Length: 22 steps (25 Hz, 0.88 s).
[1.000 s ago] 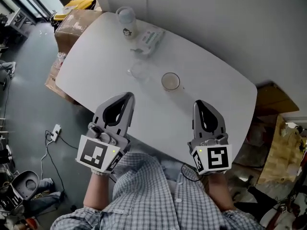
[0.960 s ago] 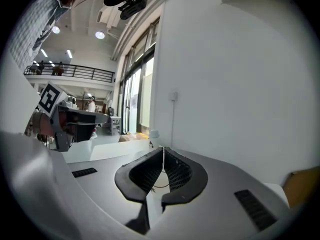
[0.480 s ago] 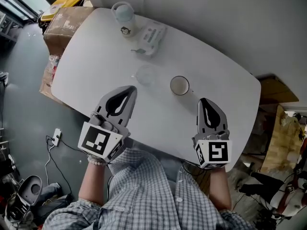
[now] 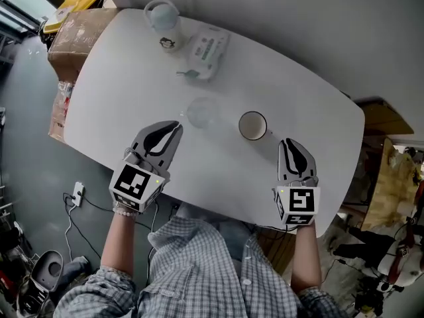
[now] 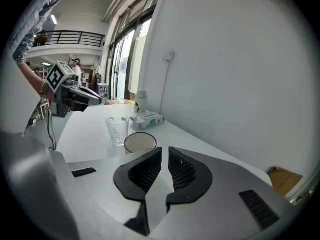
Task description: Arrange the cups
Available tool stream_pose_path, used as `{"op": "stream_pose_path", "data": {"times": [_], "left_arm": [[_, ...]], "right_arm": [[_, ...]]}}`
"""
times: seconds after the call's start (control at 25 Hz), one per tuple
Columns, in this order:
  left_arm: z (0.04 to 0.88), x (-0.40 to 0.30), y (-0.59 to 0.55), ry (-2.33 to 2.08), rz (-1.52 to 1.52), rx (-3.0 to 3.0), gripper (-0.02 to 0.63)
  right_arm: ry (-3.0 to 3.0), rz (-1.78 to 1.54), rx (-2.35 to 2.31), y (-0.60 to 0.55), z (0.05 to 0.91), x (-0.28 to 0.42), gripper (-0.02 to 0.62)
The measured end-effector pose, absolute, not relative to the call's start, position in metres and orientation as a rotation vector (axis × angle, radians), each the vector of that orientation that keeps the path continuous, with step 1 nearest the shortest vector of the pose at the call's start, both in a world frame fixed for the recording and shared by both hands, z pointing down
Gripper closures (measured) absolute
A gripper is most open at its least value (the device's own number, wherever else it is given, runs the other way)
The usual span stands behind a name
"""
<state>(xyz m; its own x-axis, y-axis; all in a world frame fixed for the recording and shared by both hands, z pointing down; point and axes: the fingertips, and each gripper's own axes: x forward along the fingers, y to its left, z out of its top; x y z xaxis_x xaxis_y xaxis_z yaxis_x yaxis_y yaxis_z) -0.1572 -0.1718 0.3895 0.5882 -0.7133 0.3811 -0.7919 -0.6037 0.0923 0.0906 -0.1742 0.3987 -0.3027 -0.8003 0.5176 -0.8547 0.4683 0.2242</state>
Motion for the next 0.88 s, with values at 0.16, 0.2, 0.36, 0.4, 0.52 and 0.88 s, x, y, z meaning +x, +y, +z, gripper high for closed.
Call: {"op": "stream_pose_path", "data": {"times": [0.16,0.2,0.36,0.4,0.52,0.88], "left_arm": [[0.416,-0.165,-0.178,-1.184,0.497,2.542,0.595],[0.423,-0.167,-0.178,-1.17,0.51,2.537,0.595],[0.444,-0.165,-0.178,-1.093,0.577,2.537,0.518],[0.449,-0.164,-0.178,-1.075,0.594,2.539,0.509],[0.462,-0.163,-0.181,-1.037,0.637,2.545,0.492],[0.472,-0.162,-0.199,-1.006,0.671,2.586,0.485]], "right_arm": [[-2.127,0.126,1.334,-0.177,0.42,0.089,0.569],[-2.123,0.126,1.326,-0.177,0.424,0.088,0.568],[-2.117,0.13,1.275,-0.178,0.439,0.083,0.534],[-2.116,0.132,1.263,-0.179,0.442,0.083,0.525],[-2.111,0.133,1.236,-0.182,0.451,0.079,0.512],[-2.073,0.092,1.203,-0.189,0.464,0.079,0.509]]}}
